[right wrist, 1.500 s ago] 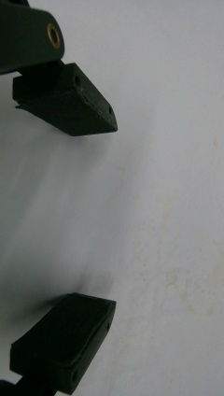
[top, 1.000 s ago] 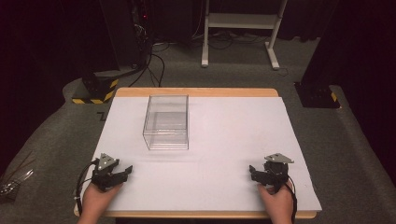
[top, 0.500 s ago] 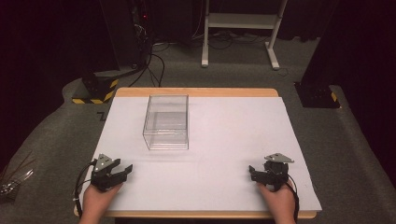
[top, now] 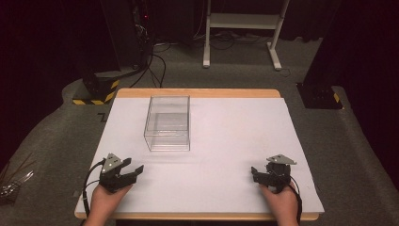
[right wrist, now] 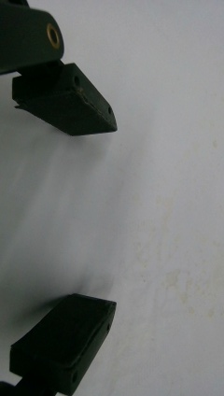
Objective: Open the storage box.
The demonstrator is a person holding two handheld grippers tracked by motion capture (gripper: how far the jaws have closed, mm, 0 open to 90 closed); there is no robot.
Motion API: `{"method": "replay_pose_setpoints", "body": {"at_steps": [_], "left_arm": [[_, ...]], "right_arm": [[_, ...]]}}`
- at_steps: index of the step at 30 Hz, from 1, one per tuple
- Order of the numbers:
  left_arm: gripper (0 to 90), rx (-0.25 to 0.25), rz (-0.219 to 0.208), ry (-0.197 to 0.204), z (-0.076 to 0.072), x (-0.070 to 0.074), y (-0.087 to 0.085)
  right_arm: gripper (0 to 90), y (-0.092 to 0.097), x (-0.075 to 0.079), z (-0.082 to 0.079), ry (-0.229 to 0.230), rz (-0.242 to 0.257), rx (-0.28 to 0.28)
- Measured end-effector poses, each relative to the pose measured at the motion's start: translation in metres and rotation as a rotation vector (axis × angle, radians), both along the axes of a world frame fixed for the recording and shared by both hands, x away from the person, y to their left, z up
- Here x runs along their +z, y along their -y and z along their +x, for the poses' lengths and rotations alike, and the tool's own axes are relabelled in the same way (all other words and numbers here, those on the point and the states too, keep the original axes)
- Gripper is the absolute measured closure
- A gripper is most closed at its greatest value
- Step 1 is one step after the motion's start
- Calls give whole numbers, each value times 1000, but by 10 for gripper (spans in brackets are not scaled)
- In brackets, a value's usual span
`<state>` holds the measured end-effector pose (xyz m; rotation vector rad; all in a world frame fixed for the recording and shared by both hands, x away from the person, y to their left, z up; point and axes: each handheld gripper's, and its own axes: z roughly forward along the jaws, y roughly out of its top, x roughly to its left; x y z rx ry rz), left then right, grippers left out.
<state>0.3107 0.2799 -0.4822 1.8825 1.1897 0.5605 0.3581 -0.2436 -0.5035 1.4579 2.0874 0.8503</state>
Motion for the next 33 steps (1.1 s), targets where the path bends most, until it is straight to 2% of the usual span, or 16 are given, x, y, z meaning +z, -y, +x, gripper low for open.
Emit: {"method": "replay_pose_setpoints", "body": {"at_steps": [3, 7, 10, 14, 16, 18, 21, 28, 31, 33], "left_arm": [[369, -9, -7, -6, -2, 1, 6], [371, -37, -20, 12, -1, 5, 11], [373, -61, -50, 11, 2, 8, 13], [372, -71, -54, 22, 4, 12, 15], [372, -92, -45, 34, 5, 16, 16], [378, -97, -57, 35, 9, 18, 17], [391, -94, -44, 35, 13, 21, 21], [386, -97, -55, 34, 26, 25, 30], [385, -104, -81, 29, 31, 26, 34], [401, -109, -77, 35, 34, 26, 37]], "right_arm": [[134, -1, 0, -1, 2, -9, 2], [132, 0, 0, 0, 2, -2, 2], [132, 0, 0, 0, 3, -1, 1], [132, 0, 0, 0, 3, 0, 2], [132, 0, 0, 0, 4, 0, 2], [132, 0, 0, 0, 4, 0, 2], [132, 0, 0, 0, 5, -2, 2], [133, 0, -1, 0, 6, -3, 4], [133, 0, -1, 0, 7, -4, 4], [133, 0, -1, 0, 7, -4, 4]]}}
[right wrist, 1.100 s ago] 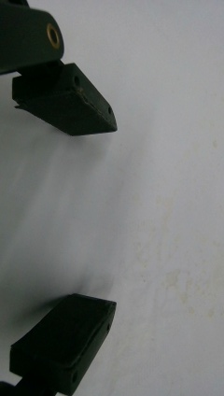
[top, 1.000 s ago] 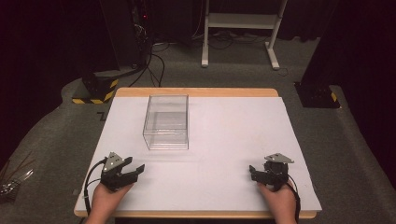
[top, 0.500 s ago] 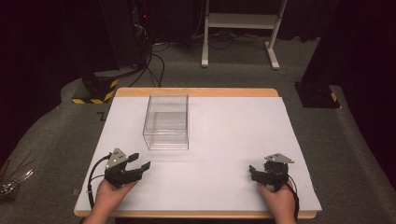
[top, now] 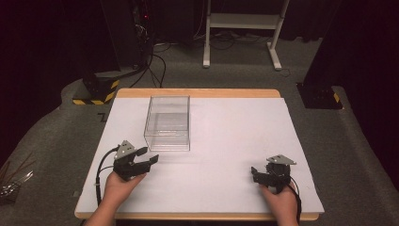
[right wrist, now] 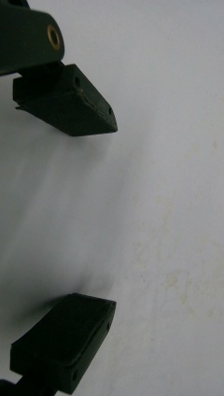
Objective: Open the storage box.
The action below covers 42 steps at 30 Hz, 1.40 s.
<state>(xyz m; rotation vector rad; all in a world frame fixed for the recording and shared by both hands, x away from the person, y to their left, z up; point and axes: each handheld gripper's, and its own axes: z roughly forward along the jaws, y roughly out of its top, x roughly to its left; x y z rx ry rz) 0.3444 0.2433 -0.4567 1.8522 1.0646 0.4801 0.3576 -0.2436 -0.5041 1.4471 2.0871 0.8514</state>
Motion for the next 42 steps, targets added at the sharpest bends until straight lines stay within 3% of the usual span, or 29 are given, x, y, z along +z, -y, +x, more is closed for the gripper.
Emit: {"method": "replay_pose_setpoints", "body": {"at_steps": [4, 8, 13, 16, 20, 25, 29, 31, 37, 42], "left_arm": [[447, -15, 14, 7, 7, 0, 6], [478, 4, -37, 7, 13, -2, 7], [482, 31, -76, 17, 19, -3, 4], [482, 25, -91, 3, 23, -4, 3], [475, 12, -62, -19, 29, -4, 5], [472, -1, -34, 0, 31, 1, 12], [447, -7, 24, -11, 37, 3, 19], [430, 1, 27, -13, 40, 3, 20], [395, -17, -24, -28, 47, 0, 19], [401, -26, -58, -10, 48, -1, 18]], "right_arm": [[133, 0, 0, 0, 0, 0, 0], [133, 0, 0, 0, 0, 0, 0], [134, 0, 0, 0, 1, 0, 0], [134, 0, 0, 0, 1, 0, 0], [134, 0, 0, 0, 1, -1, 1], [135, 0, 0, 0, 0, 0, -1], [136, 0, 0, 0, 0, 0, -1], [136, 0, 0, 0, 1, 0, -1], [137, 0, 0, 0, 1, 1, -1], [138, 0, 0, 0, 2, -1, 0]]}}
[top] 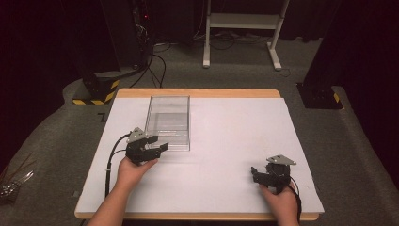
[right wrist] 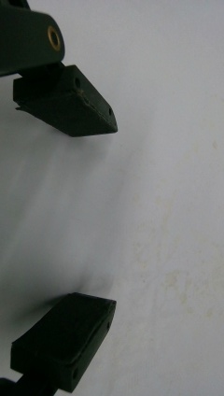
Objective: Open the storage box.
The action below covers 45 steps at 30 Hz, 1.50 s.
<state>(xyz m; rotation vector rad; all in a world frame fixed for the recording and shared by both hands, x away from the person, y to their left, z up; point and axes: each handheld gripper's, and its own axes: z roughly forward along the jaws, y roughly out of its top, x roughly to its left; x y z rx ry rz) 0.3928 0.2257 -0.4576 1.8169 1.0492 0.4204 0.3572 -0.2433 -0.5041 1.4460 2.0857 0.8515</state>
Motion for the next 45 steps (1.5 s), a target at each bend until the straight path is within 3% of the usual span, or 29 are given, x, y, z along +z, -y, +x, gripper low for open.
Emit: {"method": "replay_pose_setpoints", "body": {"at_steps": [6, 10, 16, 21, 25, 32, 45], "left_arm": [[479, 17, -8, 22, 2, 0, -3], [551, 17, -43, 36, 4, -3, -8], [649, 14, -46, 51, 6, -8, -9], [636, -4, -89, 68, 7, -8, -11], [670, -12, -89, 76, 9, -10, -12], [708, -51, -131, 86, 12, -14, -12], [740, -73, -136, 108, 10, -18, -15]], "right_arm": [[138, 0, 0, 0, 0, 0, 0], [139, 0, 0, 0, 1, -2, -1], [140, 0, 0, 0, 2, -2, -1], [140, 0, 0, 0, 2, -2, -1], [141, 0, 0, 0, 2, -3, 0], [141, -1, 0, 0, 1, -2, -3], [143, -1, 0, -1, -2, -1, -4]]}}
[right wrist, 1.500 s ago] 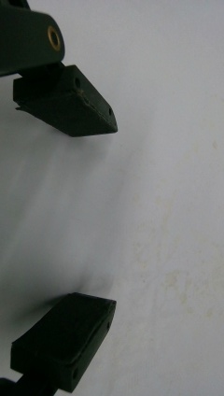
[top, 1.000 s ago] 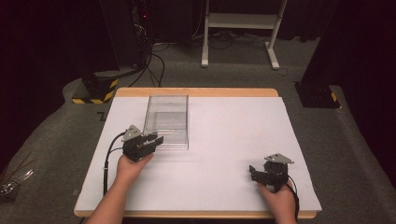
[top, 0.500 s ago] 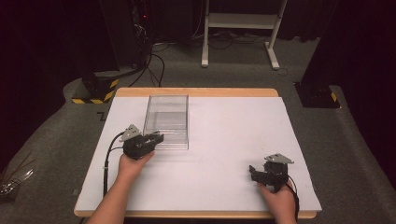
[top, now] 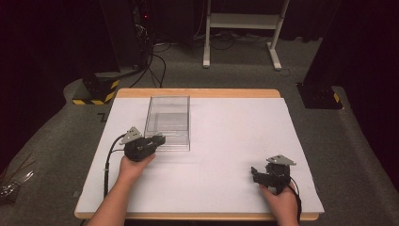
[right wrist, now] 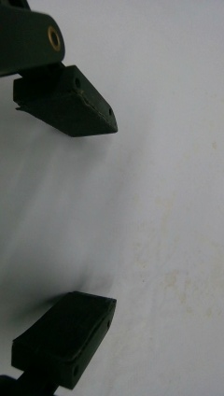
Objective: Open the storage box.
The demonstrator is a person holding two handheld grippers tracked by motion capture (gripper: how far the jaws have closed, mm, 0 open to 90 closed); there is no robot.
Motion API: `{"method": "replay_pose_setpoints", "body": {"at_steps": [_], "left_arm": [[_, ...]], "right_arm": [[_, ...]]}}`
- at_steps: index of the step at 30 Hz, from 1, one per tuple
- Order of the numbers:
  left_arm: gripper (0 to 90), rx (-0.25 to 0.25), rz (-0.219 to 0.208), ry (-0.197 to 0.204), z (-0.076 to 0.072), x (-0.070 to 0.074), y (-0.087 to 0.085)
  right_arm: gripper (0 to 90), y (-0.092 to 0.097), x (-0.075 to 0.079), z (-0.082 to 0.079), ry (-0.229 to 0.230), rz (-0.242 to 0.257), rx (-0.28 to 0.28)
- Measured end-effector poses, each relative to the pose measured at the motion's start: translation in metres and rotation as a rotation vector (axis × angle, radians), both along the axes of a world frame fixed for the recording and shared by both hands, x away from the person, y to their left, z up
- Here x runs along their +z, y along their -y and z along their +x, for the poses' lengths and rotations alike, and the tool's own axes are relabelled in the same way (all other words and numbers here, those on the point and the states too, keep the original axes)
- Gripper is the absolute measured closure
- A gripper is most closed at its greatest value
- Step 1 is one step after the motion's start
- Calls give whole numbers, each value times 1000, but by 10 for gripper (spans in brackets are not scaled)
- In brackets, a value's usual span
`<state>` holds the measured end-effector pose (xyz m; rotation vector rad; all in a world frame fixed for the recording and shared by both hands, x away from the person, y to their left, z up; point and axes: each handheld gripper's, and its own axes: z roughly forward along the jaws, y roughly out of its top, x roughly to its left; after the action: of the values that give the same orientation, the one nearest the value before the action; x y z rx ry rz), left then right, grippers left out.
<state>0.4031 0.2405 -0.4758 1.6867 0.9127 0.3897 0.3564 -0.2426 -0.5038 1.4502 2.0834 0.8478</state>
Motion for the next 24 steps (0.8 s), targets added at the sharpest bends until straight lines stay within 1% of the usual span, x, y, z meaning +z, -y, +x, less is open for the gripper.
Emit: {"method": "replay_pose_setpoints", "body": {"at_steps": [4, 13, 21, 24], "left_arm": [[755, -7, 11, 9, 0, 0, -2], [798, -12, -10, 11, -2, -2, -6], [824, -25, -3, 23, -4, -2, -10], [828, -31, -8, 21, -6, -2, -11]], "right_arm": [[144, 0, 0, 0, 0, 0, 0], [145, 0, 0, 0, 0, 0, 0], [145, 0, 0, 0, 0, 0, 0], [145, 0, 0, 0, 1, 1, 1]]}}
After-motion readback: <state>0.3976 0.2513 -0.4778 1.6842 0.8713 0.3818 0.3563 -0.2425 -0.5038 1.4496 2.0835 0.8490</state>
